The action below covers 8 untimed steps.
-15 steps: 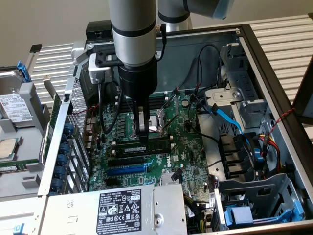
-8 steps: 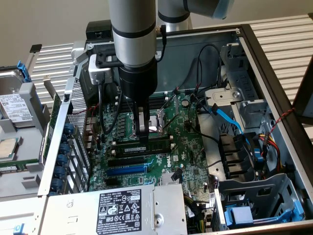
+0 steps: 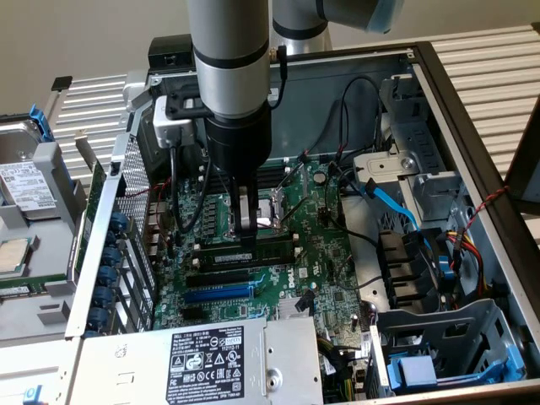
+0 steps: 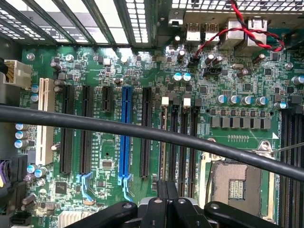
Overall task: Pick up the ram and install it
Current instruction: 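Press down the ram until it locks into place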
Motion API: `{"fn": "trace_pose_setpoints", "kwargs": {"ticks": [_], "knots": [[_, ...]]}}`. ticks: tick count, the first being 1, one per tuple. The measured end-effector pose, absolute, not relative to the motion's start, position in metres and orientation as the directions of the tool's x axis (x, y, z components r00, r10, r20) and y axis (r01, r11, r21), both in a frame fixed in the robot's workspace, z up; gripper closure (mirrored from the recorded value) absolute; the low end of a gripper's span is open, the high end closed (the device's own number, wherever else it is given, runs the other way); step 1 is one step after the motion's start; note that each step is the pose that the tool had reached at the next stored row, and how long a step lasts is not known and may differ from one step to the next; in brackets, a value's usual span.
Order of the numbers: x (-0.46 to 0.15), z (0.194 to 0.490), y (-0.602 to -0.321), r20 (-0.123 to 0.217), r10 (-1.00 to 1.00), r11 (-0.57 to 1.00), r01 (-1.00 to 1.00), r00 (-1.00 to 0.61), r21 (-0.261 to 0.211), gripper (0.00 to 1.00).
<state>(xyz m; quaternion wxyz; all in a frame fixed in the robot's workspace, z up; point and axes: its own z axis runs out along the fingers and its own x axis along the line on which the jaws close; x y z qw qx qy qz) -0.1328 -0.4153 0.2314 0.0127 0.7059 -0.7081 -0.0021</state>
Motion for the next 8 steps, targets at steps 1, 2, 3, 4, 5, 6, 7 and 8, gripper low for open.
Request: {"fn": "trace_pose_setpoints", "kwargs": {"ticks": [1,2,3,4,5,6,7,8], "knots": [[-0.1329,0.2311,-0.4153,0.015,-1.000,0.003,-1.000,-0.003,0.021,0.89],[-0.1329,0.2310,-0.4153,0.015,-1.000,0.003,-1.000,-0.003,0.021,0.89],[-0.1329,0.2309,-0.4153,0.015,-1.000,0.003,-1.000,-0.003,0.021,0.89],[-0.1328,0.2308,-0.4153,0.015,-1.000,0.003,-1.000,-0.003,0.021,0.89],[-0.1328,0.2308,-0.4153,0.015,-1.000,0.003,-1.000,-0.003,0.021,0.89],[-0.1328,0.2307,-0.4153,0.015,-1.000,0.003,-1.000,-0.003,0.021,0.89],[-0.1328,0.2307,-0.4153,0.015,-1.000,0.003,-1.000,-0.003,0.021,0.89],[-0.1329,0.2307,-0.4153,0.015,-1.000,0.003,-1.000,-0.003,0.021,0.89]]}}
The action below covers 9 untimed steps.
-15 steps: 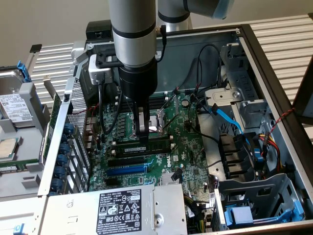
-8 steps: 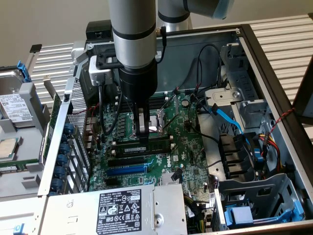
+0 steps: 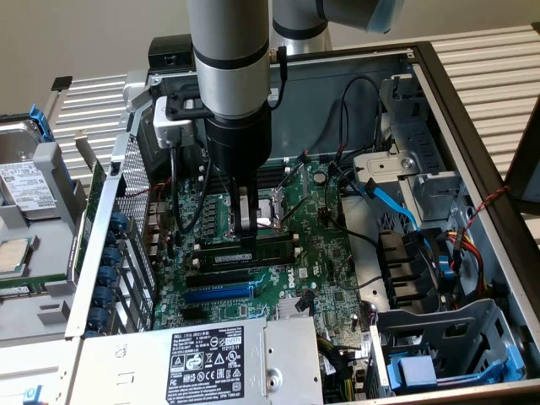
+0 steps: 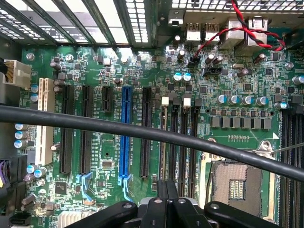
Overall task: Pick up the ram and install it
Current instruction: 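Press down the ram until it locks into place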
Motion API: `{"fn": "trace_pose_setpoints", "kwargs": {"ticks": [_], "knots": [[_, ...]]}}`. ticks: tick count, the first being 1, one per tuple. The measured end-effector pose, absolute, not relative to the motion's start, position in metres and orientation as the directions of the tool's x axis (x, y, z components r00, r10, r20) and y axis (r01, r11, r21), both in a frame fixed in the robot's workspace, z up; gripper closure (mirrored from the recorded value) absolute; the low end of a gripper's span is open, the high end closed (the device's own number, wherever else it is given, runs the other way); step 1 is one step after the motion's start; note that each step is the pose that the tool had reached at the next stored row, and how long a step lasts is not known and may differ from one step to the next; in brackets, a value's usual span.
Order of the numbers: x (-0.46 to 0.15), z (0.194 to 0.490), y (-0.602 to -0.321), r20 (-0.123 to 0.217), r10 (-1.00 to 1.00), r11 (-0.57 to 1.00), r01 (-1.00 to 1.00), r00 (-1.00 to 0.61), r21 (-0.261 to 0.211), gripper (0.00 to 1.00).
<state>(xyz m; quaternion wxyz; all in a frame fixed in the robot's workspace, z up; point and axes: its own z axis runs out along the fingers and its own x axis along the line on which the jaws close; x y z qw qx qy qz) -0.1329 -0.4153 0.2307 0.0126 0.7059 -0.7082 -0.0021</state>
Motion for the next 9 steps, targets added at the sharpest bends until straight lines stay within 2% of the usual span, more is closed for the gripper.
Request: {"fn": "trace_pose_setpoints", "kwargs": {"ticks": [9], "knots": [[-0.1329,0.2307,-0.4165,0.013,-1.000,0.003,-1.000,-0.003,0.021,0.89]]}}
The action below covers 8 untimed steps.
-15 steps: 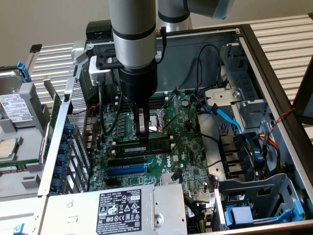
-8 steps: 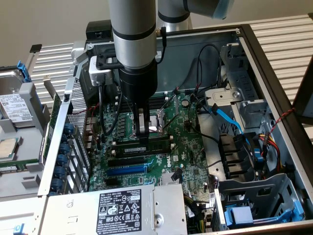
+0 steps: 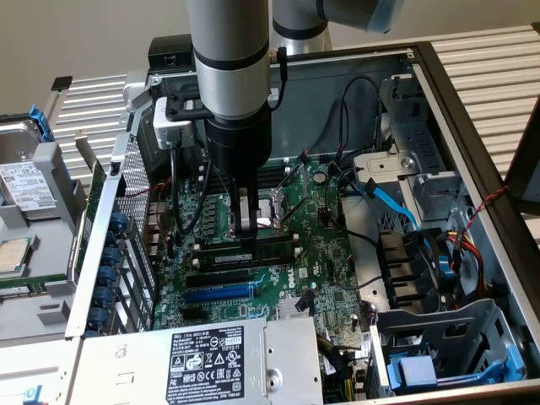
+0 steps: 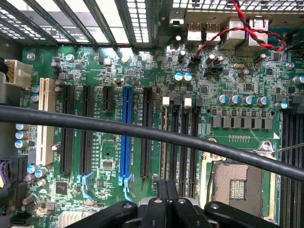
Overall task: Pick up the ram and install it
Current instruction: 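Press down the ram until it locks into place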
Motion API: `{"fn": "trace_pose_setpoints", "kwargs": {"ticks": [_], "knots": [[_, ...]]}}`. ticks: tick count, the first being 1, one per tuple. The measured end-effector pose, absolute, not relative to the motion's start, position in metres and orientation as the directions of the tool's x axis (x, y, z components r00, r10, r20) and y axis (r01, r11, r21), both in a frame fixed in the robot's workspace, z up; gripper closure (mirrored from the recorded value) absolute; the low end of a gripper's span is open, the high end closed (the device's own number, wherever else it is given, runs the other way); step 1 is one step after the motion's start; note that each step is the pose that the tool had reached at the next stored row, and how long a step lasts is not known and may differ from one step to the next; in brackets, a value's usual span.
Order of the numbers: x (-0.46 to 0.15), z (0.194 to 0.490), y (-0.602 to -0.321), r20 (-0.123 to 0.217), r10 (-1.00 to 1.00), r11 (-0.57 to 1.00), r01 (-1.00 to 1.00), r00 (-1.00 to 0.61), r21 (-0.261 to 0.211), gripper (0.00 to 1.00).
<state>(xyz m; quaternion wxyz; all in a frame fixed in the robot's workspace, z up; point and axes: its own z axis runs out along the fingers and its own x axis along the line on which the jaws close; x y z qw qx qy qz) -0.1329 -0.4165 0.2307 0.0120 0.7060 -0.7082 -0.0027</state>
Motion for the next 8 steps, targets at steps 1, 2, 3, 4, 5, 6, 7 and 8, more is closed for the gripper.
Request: {"fn": "trace_pose_setpoints", "kwargs": {"ticks": [1,2,3,4,5,6,7,8], "knots": [[-0.1329,0.2307,-0.4168,0.013,-1.000,0.003,-1.000,-0.003,0.021,0.89],[-0.1329,0.2307,-0.4169,0.012,-1.000,0.003,-1.000,-0.003,0.021,0.89],[-0.1328,0.2308,-0.4171,0.012,-1.000,0.003,-1.000,-0.003,0.021,0.89],[-0.1328,0.2308,-0.4173,0.011,-1.000,0.003,-1.000,-0.003,0.021,0.89],[-0.1328,0.2308,-0.4173,0.011,-1.000,0.003,-1.000,-0.003,0.021,0.89],[-0.1328,0.2308,-0.4174,0.010,-1.000,0.003,-1.000,-0.003,0.021,0.89],[-0.1328,0.2308,-0.4174,0.010,-1.000,0.003,-1.000,-0.003,0.021,0.89],[-0.1328,0.2308,-0.4175,0.009,-1.000,0.003,-1.000,-0.003,0.021,0.89]]}}
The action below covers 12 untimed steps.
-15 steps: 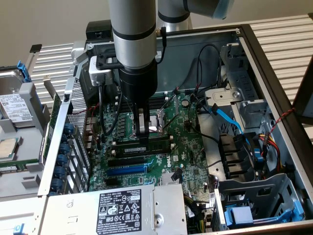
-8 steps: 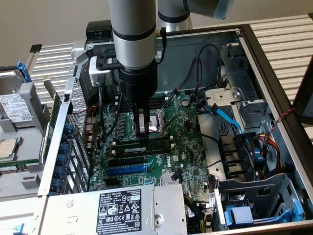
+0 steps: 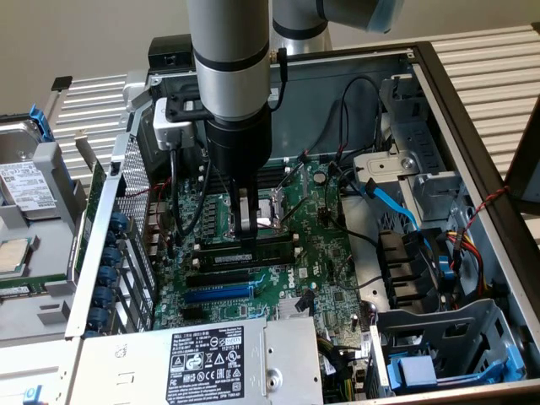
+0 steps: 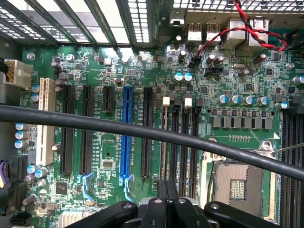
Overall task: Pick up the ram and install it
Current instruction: 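Press down the ram until it locks into place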
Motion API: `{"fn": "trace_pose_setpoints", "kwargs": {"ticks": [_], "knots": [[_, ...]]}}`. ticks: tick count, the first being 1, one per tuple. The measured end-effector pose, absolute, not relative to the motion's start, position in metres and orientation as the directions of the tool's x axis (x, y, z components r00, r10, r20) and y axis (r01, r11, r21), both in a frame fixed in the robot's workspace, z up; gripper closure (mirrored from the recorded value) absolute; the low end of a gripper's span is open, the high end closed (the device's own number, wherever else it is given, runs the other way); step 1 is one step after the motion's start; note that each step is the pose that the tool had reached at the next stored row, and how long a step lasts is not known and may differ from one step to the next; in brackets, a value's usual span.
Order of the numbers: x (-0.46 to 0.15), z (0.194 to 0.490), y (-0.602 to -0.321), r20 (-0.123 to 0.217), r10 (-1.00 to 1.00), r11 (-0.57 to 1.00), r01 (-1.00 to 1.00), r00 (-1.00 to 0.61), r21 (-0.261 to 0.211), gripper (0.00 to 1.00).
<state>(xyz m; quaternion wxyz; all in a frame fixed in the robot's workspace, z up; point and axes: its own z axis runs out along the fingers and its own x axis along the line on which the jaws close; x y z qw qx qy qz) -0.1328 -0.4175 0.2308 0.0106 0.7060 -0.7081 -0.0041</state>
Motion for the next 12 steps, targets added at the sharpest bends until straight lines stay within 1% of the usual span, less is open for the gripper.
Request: {"fn": "trace_pose_setpoints", "kwargs": {"ticks": [12], "knots": [[-0.1329,0.2303,-0.4192,0.000,-1.000,0.003,-1.000,-0.003,0.021,0.89]]}}
